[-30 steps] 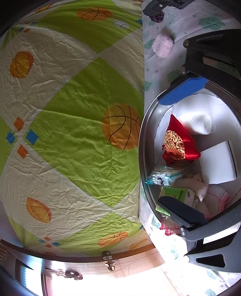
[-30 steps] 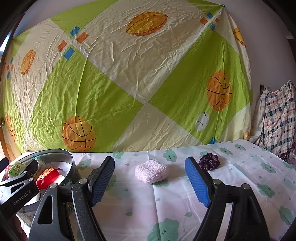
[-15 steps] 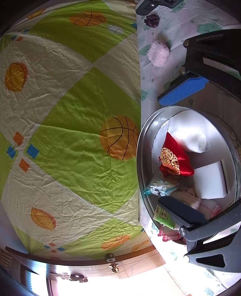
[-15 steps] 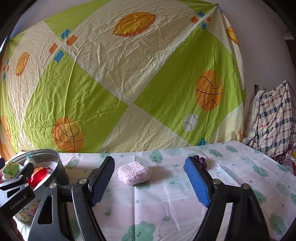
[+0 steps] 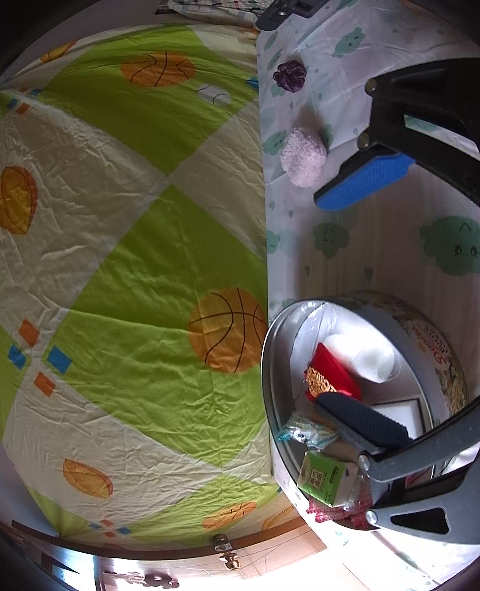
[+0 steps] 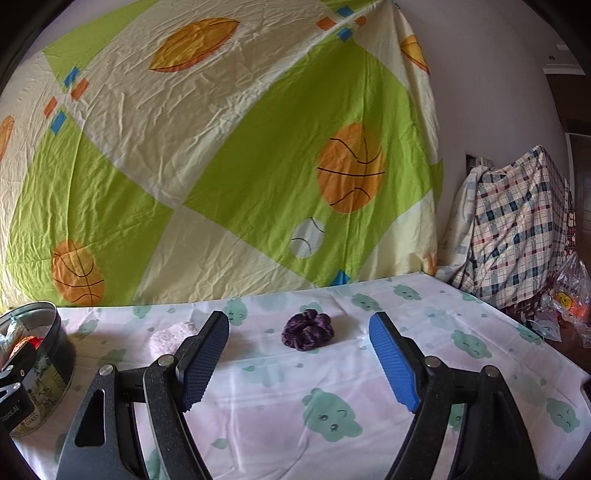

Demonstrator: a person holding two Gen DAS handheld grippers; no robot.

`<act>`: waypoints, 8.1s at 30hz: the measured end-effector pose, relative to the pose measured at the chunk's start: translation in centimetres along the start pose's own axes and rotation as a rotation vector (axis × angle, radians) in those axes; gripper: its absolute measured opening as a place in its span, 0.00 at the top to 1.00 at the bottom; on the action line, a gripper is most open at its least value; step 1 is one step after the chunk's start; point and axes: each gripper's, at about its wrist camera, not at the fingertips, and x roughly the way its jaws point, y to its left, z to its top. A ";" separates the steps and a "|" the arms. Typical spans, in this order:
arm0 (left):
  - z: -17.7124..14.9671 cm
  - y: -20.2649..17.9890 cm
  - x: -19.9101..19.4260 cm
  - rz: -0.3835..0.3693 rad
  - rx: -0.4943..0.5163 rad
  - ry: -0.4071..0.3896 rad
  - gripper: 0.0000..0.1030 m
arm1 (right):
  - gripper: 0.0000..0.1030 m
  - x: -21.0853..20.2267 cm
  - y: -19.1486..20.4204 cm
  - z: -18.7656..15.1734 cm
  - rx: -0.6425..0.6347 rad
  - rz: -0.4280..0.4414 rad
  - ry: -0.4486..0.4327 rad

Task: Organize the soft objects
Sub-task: 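Withdraw both tools from the tin toward the pink sock and purple scrunchie, then grasp the pink fluffy sock with the left tool while the right tool grasps the purple scrunchie, then carry the pink sock and purple scrunchie over the tin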

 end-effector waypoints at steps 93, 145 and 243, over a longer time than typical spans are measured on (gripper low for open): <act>3.0 -14.6 6.7 -0.192 -0.003 0.258 0.66 | 0.63 4.9 -2.9 1.7 -0.116 0.025 -0.006; 0.8 -10.6 -1.8 -0.242 0.037 0.030 0.66 | 0.63 -7.0 -1.6 -0.5 -0.132 -0.033 -0.208; 2.8 15.0 0.3 0.017 -0.176 -0.003 0.66 | 0.63 -12.0 21.3 -1.0 -0.176 0.361 -0.209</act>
